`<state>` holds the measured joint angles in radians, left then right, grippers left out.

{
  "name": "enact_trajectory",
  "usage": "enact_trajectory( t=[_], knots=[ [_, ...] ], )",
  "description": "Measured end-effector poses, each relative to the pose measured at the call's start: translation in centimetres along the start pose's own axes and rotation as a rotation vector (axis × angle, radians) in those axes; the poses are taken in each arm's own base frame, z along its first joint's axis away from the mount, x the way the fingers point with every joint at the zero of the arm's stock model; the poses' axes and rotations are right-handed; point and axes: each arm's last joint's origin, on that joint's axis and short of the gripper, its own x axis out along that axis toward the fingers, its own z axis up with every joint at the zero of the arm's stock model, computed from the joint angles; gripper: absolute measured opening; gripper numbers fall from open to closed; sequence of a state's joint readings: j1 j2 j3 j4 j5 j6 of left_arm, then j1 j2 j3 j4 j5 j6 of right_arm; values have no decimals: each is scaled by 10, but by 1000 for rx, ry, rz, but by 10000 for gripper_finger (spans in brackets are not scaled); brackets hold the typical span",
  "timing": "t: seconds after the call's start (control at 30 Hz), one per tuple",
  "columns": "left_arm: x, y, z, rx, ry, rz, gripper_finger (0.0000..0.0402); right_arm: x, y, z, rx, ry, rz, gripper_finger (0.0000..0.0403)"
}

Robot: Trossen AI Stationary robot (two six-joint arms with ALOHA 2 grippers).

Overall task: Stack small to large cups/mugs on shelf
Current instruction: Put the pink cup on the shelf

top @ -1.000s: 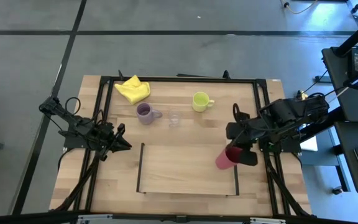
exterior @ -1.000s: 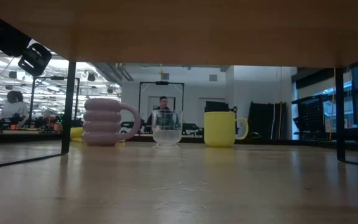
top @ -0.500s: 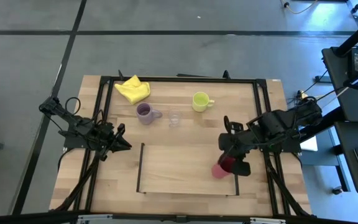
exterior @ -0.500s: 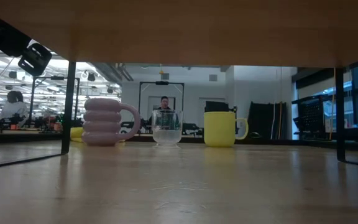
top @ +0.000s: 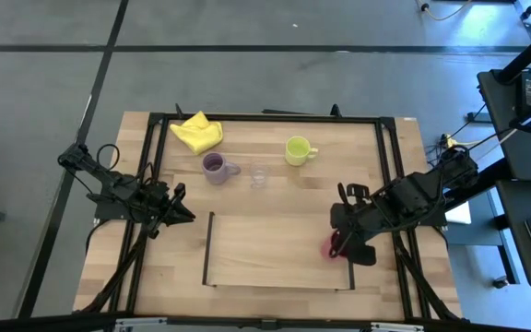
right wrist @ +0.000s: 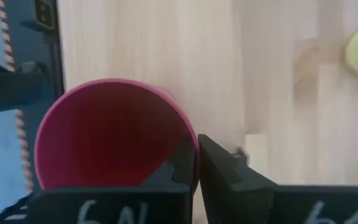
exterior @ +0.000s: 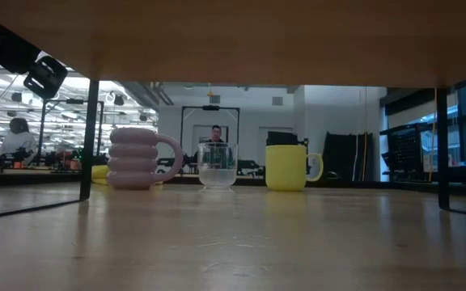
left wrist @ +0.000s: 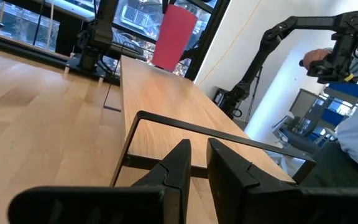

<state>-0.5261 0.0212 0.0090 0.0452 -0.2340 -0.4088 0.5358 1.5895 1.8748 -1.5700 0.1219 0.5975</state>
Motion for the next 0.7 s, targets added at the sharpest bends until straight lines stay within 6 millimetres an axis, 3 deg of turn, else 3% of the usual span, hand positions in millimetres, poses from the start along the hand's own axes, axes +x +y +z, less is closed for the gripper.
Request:
enact_trajectory(
  t=[0.7],
  knots=[
    [0, 0, 0, 0, 0, 0, 47, 0, 3, -1, 26, 18, 22, 14]
  ],
)
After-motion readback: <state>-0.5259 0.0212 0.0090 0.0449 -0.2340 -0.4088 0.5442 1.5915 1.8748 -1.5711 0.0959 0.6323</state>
